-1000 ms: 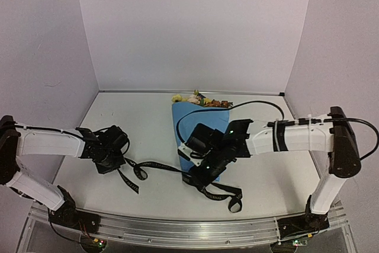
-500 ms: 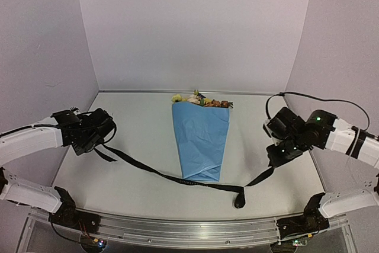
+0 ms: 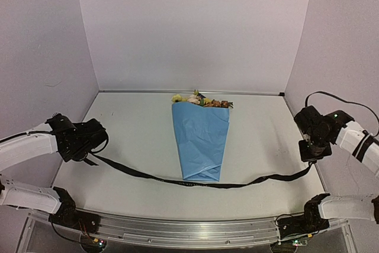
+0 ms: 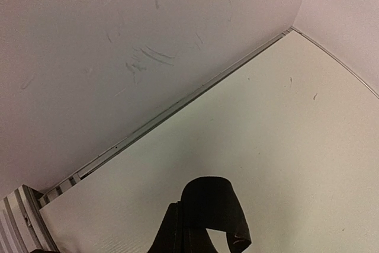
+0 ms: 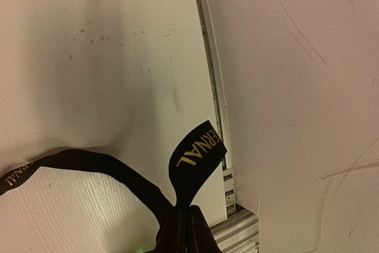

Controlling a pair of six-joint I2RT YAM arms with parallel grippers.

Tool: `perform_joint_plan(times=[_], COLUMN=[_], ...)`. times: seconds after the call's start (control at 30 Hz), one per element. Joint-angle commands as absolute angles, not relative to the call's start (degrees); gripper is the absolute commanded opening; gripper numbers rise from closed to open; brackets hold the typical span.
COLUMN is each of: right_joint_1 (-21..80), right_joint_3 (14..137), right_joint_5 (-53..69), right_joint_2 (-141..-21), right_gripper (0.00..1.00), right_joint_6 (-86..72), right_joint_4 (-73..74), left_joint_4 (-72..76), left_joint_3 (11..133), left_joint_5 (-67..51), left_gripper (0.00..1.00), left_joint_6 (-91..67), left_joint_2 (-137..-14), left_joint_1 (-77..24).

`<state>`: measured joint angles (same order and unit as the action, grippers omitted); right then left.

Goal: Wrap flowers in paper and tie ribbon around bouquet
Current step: Straighten the ribbon at the center of the board, then place the ribbon at the center of the board.

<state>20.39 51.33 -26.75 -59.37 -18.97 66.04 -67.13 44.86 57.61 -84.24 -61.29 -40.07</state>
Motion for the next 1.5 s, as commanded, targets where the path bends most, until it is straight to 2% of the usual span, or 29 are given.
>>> perform_joint_plan(times=[0.0,0.2,0.53,0.8,0.87,0.93,0.97,1.03,1.1,1.17,1.2,1.23,1.37,1.47], right_joint_1=[13.5,8.1,-4.0,-7.6,-7.7,-7.7,-7.7,-7.7,-7.7,-7.7,-7.7,-7.7,-6.6,-3.7], right_joint_3=[52.3,54.4,55.6,58.4,59.4,59.9,59.9,59.9,60.3,61.1,61.7,62.0,62.5,62.7], right_joint_5=[-29.1,-29.6,-23.6,-20.7,-18.8,-17.0,-16.0,-13.3,-9.6,-6.4,-4.3,-2.4,3.3,7.3], right_joint_2=[-58.7,-61.0,-65.2,-68.3,-69.1,-69.6,-69.7,-69.4,-69.0,-68.6,-68.4,-68.2,-67.2,-66.8], right_gripper=[0.00,0.00,0.00,0.00,0.00,0.07,0.14,0.29,0.46,0.59,0.64,0.67,0.76,0.80], right_joint_6=[-20.6,-20.2,-22.1,-22.4,-22.7,-23.4,-23.7,-24.0,-24.1,-24.6,-24.9,-25.3,-26.5,-26.9], right_joint_4=[67.8,67.9,67.9,68.0,68.1,68.6,68.9,69.1,69.3,70.3,70.9,71.3,72.1,71.9], left_joint_4=[-68.3,-65.6,-61.8,-60.1,-61.8,-63.3,-63.6,-63.6,-61.5,-60.0,-59.9,-59.8,-56.0,-45.8], left_joint_3=[44.1,42.3,41.0,40.1,40.7,41.2,41.4,42.0,43.2,45.2,46.2,47.3,50.8,50.4], left_joint_5=[62.2,61.3,59.2,57.4,57.4,57.4,57.2,56.6,55.6,54.8,54.6,54.5,52.3,45.1], left_gripper=[0.00,0.00,0.00,0.03,0.12,0.27,0.35,0.58,0.72,0.90,0.96,0.99,1.00,1.00], left_joint_6=[-87.7,-89.1,-91.6,-90.0,-91.2,-92.8,-93.1,-93.0,-89.4,-85.0,-83.9,-82.1,-71.3,-58.9], left_joint_2=[-58.8,-59.9,-63.3,-63.2,-63.0,-62.5,-62.1,-61.2,-59.9,-59.1,-58.8,-58.6,-57.4,-54.9], left_joint_1=[-39.2,-38.9,-35.7,-33.8,-33.8,-33.8,-33.8,-33.8,-33.8,-33.8,-33.8,-33.8,-33.9,-33.8])
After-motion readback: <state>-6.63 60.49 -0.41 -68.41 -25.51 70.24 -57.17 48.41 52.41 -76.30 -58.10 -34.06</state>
